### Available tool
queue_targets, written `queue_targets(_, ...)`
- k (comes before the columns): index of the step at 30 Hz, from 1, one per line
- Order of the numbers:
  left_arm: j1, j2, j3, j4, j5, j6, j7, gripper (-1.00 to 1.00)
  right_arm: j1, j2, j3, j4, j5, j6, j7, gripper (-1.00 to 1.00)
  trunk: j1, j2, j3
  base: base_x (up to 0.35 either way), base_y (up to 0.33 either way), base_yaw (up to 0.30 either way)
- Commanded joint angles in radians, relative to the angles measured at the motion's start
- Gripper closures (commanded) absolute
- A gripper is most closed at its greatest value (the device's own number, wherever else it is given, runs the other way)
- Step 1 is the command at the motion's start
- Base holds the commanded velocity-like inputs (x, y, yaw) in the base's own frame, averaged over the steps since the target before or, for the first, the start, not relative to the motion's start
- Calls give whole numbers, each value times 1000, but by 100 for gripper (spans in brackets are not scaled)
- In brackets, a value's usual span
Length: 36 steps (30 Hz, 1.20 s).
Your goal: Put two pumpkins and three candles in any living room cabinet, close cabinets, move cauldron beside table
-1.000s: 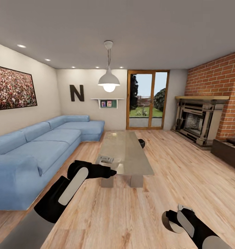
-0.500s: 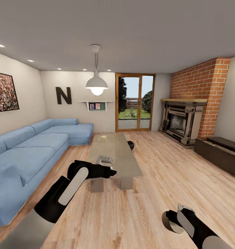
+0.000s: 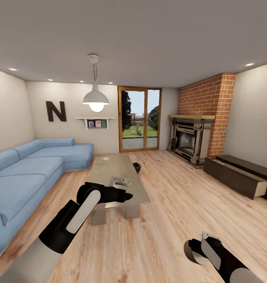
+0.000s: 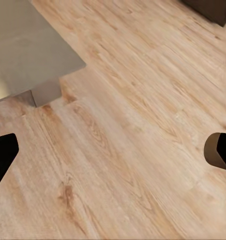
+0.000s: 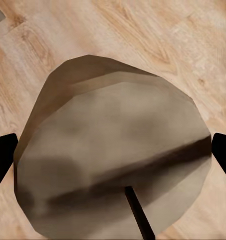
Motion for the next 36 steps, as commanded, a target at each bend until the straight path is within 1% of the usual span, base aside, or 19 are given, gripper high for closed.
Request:
queue_targets(1, -1, 1, -2, -1, 10, 1, 10, -100, -1, -1, 8, -2, -9, 3, -9, 100, -4, 6, 3, 0, 0, -227)
queue_targets(36, -1, 1, -2, 0, 8, 1, 12, -100, -2, -2, 7, -2, -11, 5, -6, 100, -138, 251, 152, 0, 0, -226)
